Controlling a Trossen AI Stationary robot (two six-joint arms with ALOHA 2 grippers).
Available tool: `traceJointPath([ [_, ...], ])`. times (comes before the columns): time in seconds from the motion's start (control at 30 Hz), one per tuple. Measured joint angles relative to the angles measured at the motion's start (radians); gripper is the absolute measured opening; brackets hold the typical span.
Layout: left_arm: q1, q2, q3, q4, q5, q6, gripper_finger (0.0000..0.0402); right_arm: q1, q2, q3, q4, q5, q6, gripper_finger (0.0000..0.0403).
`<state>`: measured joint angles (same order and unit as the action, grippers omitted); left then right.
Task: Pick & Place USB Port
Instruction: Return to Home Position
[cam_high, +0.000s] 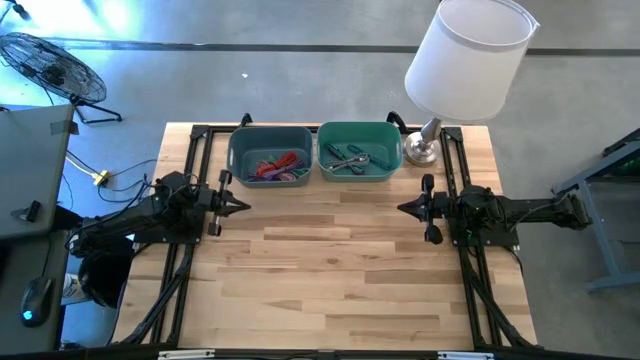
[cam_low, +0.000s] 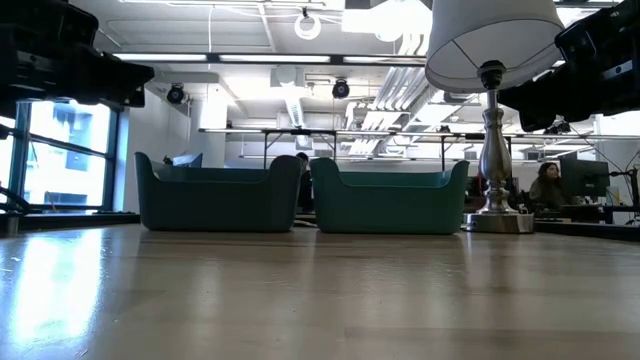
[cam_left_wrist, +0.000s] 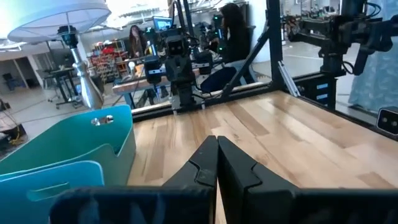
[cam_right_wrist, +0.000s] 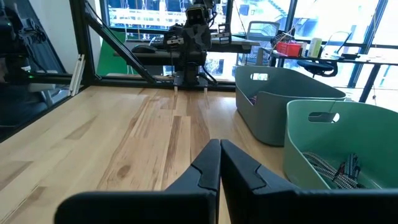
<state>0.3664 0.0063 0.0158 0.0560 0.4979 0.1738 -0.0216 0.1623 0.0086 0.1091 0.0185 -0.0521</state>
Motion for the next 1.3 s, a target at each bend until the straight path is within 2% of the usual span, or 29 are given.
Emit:
traceJointPath([
  [0.33,-0.005,0.000,0.000,0.000,0.005,-0.021,0.0000,0.000,0.000,0.000,0.000,0.000,0.000,0.0002],
  [0.63,-0.066,0.000,0.000,-0.001,0.001,-0.021,0.0000,0.000,0.000,0.000,0.000,0.000,0.000,0.0002],
  [1.2,-0.066,0.000,0.000,-0.001,-0.002,-0.021,0.0000,0.000,0.000,0.000,0.000,0.000,0.000,0.0003],
  [1.3,-0.120,0.001,0.000,-0.003,-0.050,-0.021,0.0000,0.000,0.000,0.000,0.000,0.000,0.000,0.0002],
])
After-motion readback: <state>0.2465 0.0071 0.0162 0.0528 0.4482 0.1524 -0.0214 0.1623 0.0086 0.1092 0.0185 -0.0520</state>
